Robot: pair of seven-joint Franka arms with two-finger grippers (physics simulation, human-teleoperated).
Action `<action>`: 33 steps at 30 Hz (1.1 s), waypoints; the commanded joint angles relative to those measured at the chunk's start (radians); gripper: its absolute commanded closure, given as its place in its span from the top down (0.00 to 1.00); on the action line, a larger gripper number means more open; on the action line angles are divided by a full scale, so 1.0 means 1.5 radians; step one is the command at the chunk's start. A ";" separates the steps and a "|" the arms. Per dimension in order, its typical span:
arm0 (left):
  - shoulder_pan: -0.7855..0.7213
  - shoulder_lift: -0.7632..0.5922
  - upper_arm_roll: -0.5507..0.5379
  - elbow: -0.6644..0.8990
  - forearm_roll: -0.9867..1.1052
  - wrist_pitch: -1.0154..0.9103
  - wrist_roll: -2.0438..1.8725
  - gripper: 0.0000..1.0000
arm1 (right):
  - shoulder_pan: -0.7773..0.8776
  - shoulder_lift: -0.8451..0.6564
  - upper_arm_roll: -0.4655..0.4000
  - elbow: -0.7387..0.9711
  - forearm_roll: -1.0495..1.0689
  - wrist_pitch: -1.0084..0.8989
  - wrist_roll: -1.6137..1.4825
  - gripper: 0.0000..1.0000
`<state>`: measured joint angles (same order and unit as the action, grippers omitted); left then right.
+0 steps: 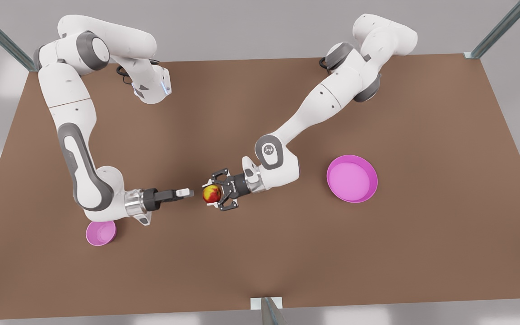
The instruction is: Use the left arm to pick up the apple from the plate, transfer it to the gripper of the right arm, and then use the right arm to place it into the bowl
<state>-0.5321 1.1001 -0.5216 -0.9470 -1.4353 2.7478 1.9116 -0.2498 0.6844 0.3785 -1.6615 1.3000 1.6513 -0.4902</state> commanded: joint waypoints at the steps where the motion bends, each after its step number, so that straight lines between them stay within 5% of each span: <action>1: 0.000 -0.001 0.000 0.000 0.004 -0.015 0.127 0.45 | 0.002 0.002 0.000 0.000 0.002 0.003 -0.173 1.00; 33: -0.006 0.000 0.003 0.009 0.005 -0.008 0.126 0.46 | 0.083 0.016 0.001 -0.008 0.077 0.121 -0.246 1.00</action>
<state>-0.5414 1.1018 -0.5173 -0.9345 -1.4375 2.7520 2.1056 -0.1266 0.7113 0.3849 -1.6697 1.4163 1.8359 -0.7695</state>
